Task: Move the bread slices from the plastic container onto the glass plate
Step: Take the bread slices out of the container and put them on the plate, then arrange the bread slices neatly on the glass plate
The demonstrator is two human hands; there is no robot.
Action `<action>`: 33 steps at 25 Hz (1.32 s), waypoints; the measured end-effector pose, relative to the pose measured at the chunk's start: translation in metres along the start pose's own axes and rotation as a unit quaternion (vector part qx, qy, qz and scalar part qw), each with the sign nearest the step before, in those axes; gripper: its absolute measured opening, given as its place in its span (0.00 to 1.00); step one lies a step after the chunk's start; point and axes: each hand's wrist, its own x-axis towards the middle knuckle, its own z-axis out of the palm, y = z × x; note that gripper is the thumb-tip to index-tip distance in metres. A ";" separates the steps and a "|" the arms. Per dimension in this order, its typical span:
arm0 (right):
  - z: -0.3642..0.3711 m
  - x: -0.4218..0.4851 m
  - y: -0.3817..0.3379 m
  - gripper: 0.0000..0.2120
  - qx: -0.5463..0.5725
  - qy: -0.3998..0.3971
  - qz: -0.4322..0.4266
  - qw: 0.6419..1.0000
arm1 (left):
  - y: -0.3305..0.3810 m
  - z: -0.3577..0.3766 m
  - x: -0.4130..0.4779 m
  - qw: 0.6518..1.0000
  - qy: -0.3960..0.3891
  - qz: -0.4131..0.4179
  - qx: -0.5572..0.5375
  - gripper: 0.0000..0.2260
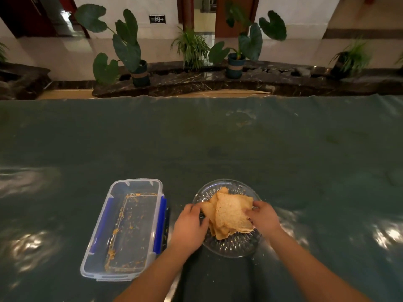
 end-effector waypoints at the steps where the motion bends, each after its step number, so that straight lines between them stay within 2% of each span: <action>1: 0.000 0.000 0.000 0.19 -0.002 -0.001 -0.004 1.000 | 0.004 0.005 0.008 0.999 -0.014 -0.032 -0.025 0.17; 3: 0.002 0.001 0.000 0.17 0.005 -0.002 -0.007 1.000 | 0.010 0.012 0.020 0.995 -0.023 -0.075 -0.062 0.17; 7: 0.005 0.001 0.003 0.15 0.021 0.001 0.007 1.000 | 0.012 0.020 0.032 0.985 -0.026 -0.125 -0.120 0.23; 10: 0.011 -0.003 0.006 0.16 0.023 0.013 0.002 1.000 | 0.011 0.021 0.033 0.960 -0.031 -0.171 -0.217 0.21; 12: 0.018 -0.009 0.008 0.17 0.027 0.012 -0.003 1.000 | 0.005 0.018 0.034 0.950 -0.027 -0.191 -0.245 0.21; 16: 0.022 -0.018 0.014 0.16 0.023 0.002 -0.005 1.000 | 0.000 0.013 0.036 0.954 -0.015 -0.191 -0.231 0.20; 20: 0.002 -0.016 0.011 0.08 -0.024 0.036 -0.054 0.998 | 0.009 0.011 0.043 0.960 0.039 -0.159 -0.226 0.17; 22: -0.011 -0.013 0.003 0.05 0.042 0.015 -0.070 0.997 | 0.014 0.009 0.049 0.960 0.043 -0.140 -0.238 0.17; 27: -0.050 -0.002 -0.024 0.08 0.209 -0.006 -0.094 0.973 | 0.026 0.001 0.076 0.969 0.039 -0.088 -0.229 0.17; 33: -0.066 0.025 -0.047 0.05 0.291 -0.028 -0.069 0.954 | 0.031 0.001 0.122 0.951 0.050 -0.137 -0.272 0.16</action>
